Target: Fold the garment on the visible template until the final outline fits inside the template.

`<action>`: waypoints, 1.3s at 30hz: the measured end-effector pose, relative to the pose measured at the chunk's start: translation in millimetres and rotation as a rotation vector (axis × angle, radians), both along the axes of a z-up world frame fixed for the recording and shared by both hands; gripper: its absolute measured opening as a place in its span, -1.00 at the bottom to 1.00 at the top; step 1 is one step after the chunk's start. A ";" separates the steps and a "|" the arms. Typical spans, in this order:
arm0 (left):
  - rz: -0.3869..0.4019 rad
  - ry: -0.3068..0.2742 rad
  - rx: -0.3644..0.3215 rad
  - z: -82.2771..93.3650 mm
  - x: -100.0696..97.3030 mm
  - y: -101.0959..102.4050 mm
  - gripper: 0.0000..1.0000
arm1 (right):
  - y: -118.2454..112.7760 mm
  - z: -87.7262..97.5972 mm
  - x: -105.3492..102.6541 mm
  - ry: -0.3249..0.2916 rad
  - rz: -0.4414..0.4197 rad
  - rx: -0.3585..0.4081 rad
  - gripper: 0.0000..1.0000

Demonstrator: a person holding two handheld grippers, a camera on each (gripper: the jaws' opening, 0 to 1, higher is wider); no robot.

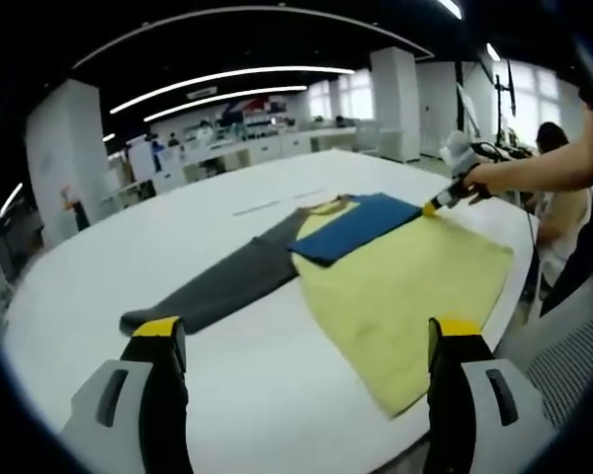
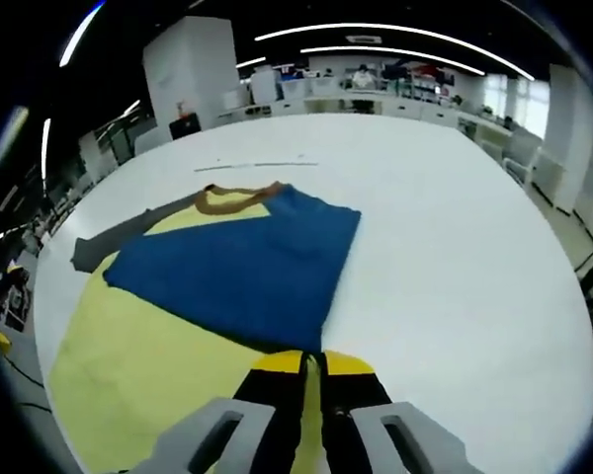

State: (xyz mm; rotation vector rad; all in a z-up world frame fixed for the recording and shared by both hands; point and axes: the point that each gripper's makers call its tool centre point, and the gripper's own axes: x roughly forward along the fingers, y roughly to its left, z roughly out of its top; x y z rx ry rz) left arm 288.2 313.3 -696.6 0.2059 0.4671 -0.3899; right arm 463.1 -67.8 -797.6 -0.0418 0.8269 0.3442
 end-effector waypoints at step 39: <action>0.084 0.049 -0.041 -7.8 1.4 19.9 0.92 | -4.9 26.0 -5.1 -0.021 0.045 0.096 -0.15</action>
